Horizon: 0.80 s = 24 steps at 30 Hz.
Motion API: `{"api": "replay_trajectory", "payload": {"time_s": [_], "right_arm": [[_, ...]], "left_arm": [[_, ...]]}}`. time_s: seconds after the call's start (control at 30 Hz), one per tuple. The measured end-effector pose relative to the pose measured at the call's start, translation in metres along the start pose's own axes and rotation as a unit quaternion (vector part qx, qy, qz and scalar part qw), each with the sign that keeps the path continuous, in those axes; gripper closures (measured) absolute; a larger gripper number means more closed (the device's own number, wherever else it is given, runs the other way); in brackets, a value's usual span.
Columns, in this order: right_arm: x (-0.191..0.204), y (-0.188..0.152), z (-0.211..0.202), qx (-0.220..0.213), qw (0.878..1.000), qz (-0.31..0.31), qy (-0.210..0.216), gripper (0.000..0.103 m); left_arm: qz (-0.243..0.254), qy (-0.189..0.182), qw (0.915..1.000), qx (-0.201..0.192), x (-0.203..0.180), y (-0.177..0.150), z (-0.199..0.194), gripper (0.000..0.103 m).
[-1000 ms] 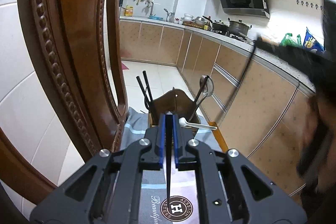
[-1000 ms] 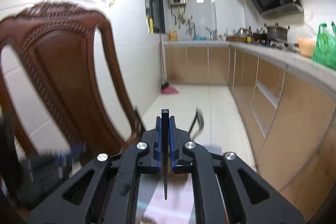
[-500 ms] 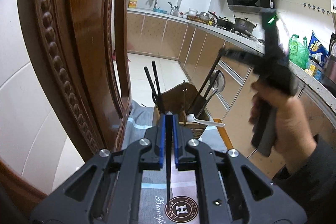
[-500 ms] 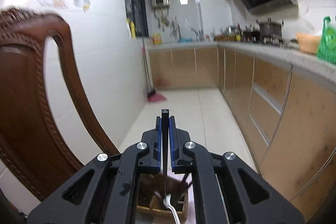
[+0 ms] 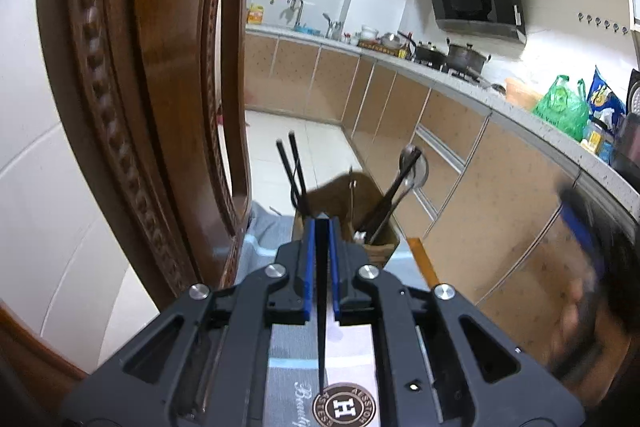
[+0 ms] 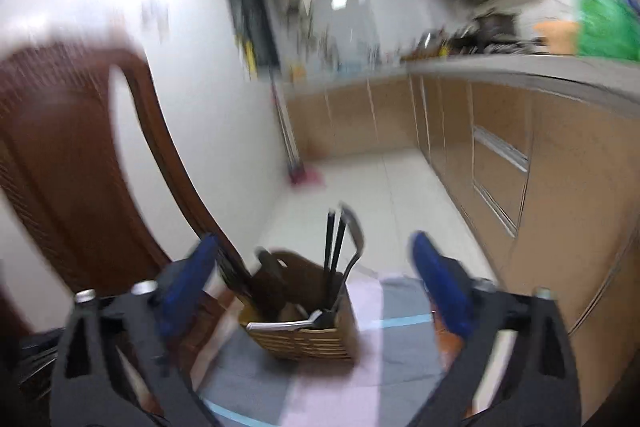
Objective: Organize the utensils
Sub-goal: 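Lower the chopstick into the holder and open the left tool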
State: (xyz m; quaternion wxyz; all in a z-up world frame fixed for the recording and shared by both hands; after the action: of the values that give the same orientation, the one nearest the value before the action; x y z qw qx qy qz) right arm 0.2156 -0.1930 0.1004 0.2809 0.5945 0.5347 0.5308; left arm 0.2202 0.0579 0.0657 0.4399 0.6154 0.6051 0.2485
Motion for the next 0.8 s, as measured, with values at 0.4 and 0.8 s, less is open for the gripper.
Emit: {"api": "replay_trajectory", "payload": {"time_s": [0.4, 0.8], "right_arm": [[-0.065, -0.061, -0.04, 0.04, 0.998, 0.045, -0.019, 0.003], [-0.064, -0.066, -0.029, 0.058, 0.997, 0.044, -0.007, 0.003]], "left_arm": [[0.016, 0.03, 0.9913, -0.127, -0.04, 0.162, -0.032, 0.096], [0.001, 0.024, 0.999, -0.039, -0.026, 0.118, 0.121, 0.096]]}}
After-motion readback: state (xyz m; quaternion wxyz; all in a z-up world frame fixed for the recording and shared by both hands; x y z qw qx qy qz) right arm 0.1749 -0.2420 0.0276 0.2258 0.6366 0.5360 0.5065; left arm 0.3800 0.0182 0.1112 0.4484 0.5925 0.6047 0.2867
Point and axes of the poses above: each gripper's, at about its wrist camera, not at the fingertips, and z roughly the way its jaws point, x to its left, y to its top, the point moved 10 cm from there along z, roughly the way its jaws point, and after that the axes turned 3 degrees about x, right-handed, at the moved point
